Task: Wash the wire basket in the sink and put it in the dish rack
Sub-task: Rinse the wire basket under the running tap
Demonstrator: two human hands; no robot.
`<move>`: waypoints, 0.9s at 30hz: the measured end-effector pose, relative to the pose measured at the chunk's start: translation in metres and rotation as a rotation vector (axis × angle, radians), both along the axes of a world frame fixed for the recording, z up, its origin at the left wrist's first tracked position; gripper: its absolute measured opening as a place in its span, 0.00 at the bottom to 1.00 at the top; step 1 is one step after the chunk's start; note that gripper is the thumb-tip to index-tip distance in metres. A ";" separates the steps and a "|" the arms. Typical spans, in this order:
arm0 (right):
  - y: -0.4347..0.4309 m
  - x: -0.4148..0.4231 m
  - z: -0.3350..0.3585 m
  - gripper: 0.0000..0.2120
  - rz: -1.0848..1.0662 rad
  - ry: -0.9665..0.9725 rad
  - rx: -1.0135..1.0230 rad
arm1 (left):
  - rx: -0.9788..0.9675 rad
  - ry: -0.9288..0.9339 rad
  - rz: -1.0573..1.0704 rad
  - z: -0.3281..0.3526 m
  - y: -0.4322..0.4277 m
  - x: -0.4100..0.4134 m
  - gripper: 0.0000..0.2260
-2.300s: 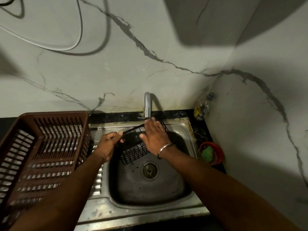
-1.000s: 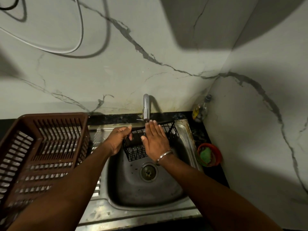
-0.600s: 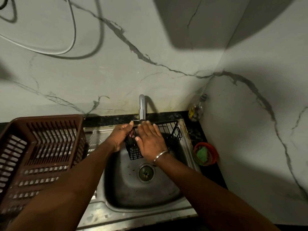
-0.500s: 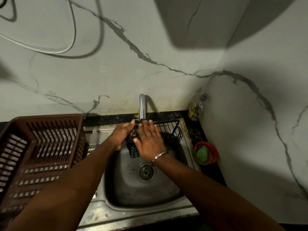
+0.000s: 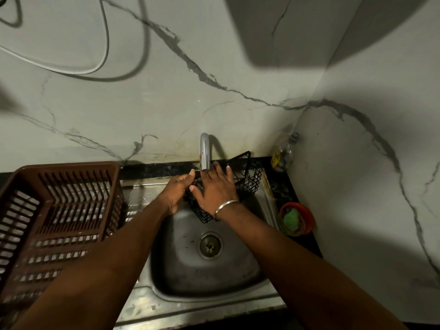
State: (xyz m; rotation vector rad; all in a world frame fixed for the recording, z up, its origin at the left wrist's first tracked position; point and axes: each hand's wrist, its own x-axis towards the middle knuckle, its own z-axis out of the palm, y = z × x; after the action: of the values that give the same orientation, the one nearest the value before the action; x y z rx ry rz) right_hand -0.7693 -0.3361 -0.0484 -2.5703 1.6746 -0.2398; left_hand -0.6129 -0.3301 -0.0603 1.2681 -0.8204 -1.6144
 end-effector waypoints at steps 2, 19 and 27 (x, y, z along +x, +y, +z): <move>-0.011 -0.002 0.006 0.38 0.023 0.039 0.018 | 0.000 0.015 0.021 -0.003 0.001 0.002 0.19; -0.058 -0.020 0.006 0.35 -0.294 -0.314 0.462 | -0.161 -0.184 -0.027 -0.002 0.001 -0.009 0.15; -0.037 0.006 0.002 0.26 -0.351 -0.422 0.506 | -0.177 -0.458 -0.011 -0.009 -0.011 -0.023 0.15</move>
State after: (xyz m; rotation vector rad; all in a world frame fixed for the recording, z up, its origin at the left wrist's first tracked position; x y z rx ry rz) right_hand -0.7637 -0.3736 -0.0466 -1.7221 1.7284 -0.3019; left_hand -0.6361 -0.3413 -0.0692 1.5266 -1.2217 -1.2392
